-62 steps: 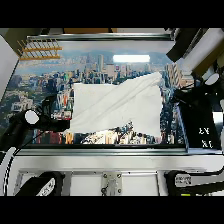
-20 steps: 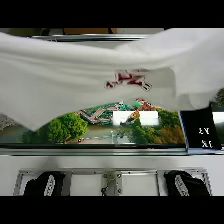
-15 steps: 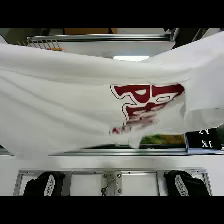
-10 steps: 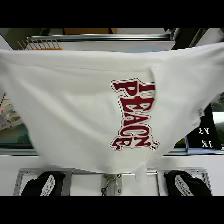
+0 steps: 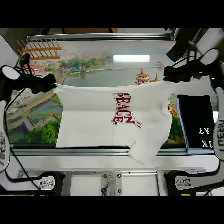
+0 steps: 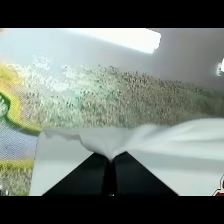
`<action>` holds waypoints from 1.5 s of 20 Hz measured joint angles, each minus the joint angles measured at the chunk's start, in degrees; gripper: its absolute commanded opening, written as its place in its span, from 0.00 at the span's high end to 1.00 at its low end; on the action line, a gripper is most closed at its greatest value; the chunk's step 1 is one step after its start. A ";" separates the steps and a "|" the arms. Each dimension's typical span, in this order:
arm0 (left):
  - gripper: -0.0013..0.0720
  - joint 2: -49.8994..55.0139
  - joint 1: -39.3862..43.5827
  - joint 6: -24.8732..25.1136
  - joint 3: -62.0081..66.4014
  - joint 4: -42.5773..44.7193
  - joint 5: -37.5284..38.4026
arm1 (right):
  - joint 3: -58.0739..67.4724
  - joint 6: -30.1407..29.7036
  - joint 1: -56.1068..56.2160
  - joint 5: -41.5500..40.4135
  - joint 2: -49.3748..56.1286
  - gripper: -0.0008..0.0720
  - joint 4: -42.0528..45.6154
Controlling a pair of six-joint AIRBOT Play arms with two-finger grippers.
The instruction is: Fold the clothes and pants, and hang the long-sleeved shirts on hangers.
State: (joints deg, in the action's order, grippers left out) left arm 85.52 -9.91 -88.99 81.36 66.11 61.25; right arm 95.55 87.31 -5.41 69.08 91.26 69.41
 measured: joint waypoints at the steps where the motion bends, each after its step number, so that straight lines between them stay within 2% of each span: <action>1: 0.98 3.50 0.37 0.17 2.36 -0.13 -0.63 | 0.07 0.61 0.33 -2.14 2.23 0.98 0.26; 6: 0.98 14.95 0.74 0.81 13.16 -0.31 -1.33 | 0.20 1.88 0.68 -10.88 7.02 0.98 0.96; 11: 0.98 18.08 -1.03 1.51 16.48 -0.74 1.66 | -1.22 2.97 0.24 -11.93 5.79 0.98 6.82; 17: 0.98 16.28 -1.57 3.61 7.04 -0.35 2.40 | -13.40 3.63 0.22 -12.50 0.28 0.98 11.41; 25: 0.97 14.19 -0.42 4.48 -5.16 0.04 0.79 | -24.55 3.61 0.22 -13.18 -1.97 0.95 12.09; 26: 0.66 14.12 -0.09 4.59 -5.60 0.07 0.87 | -24.90 3.61 0.22 -13.00 -2.03 0.75 12.04; 27: 0.32 13.94 0.17 4.66 -5.95 0.09 0.94 | -25.18 3.61 0.22 -12.61 -2.12 0.42 11.93; 28: 0.30 13.64 0.33 4.66 -6.14 0.09 1.03 | -25.38 3.61 0.20 -12.28 -2.21 0.30 12.04; 30: 0.30 11.96 0.22 4.63 -6.47 0.07 0.98 | -25.57 3.61 0.17 -11.47 -3.23 0.30 11.87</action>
State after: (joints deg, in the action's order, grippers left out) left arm 97.47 -9.69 -84.36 74.89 66.17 62.24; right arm 69.97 90.91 -5.23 57.60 88.03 81.28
